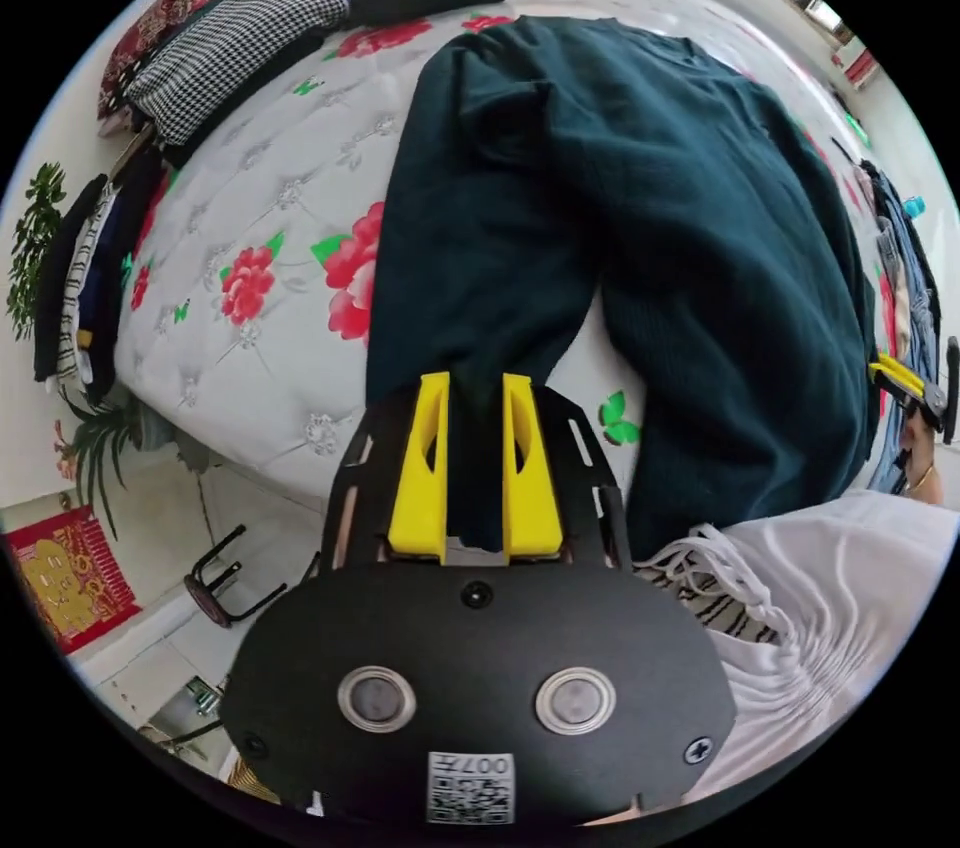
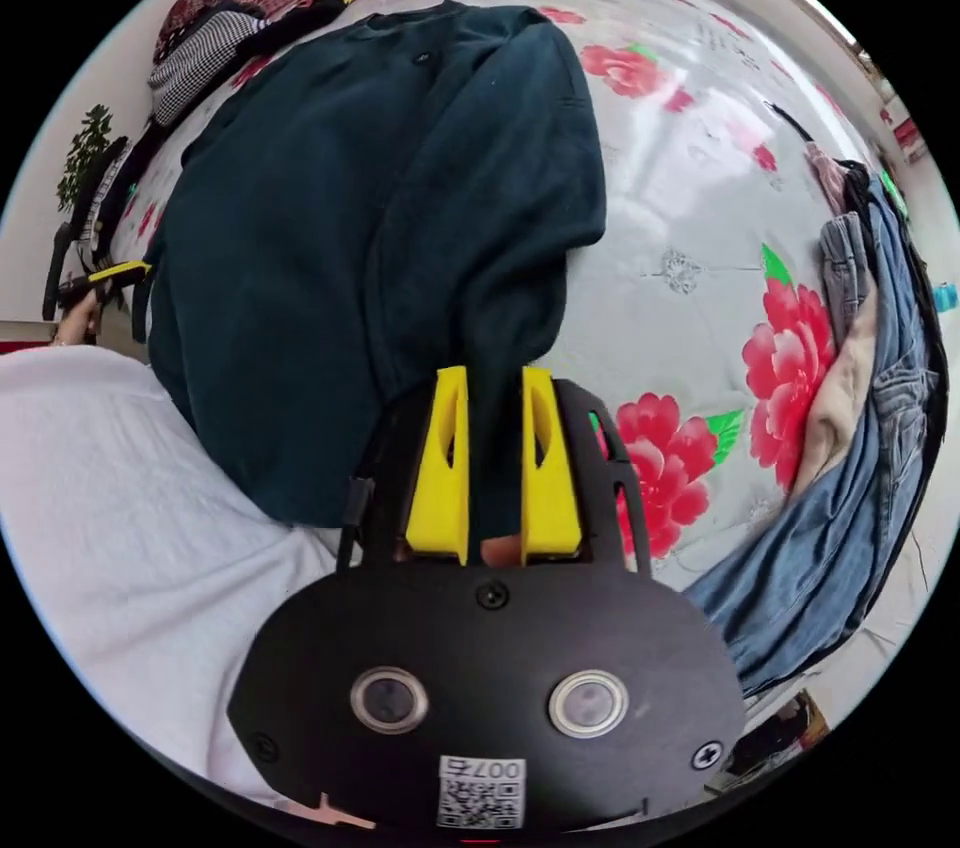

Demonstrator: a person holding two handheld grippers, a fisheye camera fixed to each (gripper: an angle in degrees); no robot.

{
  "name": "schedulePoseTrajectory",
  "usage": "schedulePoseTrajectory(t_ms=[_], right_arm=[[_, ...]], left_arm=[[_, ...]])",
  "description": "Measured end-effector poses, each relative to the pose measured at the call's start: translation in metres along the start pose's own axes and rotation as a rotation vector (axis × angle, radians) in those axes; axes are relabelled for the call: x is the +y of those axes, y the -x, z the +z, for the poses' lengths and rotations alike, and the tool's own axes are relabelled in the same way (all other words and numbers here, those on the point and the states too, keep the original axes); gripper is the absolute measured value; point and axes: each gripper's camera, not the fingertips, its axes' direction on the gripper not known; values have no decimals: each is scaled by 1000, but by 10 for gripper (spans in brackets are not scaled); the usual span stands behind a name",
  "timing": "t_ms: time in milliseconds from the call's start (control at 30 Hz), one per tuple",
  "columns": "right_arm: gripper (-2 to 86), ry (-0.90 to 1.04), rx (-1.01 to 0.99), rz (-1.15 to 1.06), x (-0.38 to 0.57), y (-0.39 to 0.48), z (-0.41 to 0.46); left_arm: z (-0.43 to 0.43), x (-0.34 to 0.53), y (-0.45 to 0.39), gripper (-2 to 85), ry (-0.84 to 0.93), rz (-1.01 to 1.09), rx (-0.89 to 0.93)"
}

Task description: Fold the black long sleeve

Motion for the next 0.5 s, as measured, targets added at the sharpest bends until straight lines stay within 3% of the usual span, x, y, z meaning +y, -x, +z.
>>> schedulePoseTrajectory(t_ms=[100, 167, 300, 400, 500], right_arm=[[46, -19, 192, 43, -6, -36, -30], [39, -80, 364, 199, -1, -91, -70], [44, -152, 251, 503, 36, -176, -117], [55, -242, 119, 493, 60, -176, -122], [65, -274, -174, 318, 76, -144, -97]], left_arm=[[-3, -22, 26, 6, 54, -18, -292], [-16, -23, 56, 2, 24, -114, -317], [-53, 23, 116, 1, -174, -391, -121], [-56, 78, 117, 1, -287, -477, 36], [-43, 126, 85, 25, -352, -416, 245]])
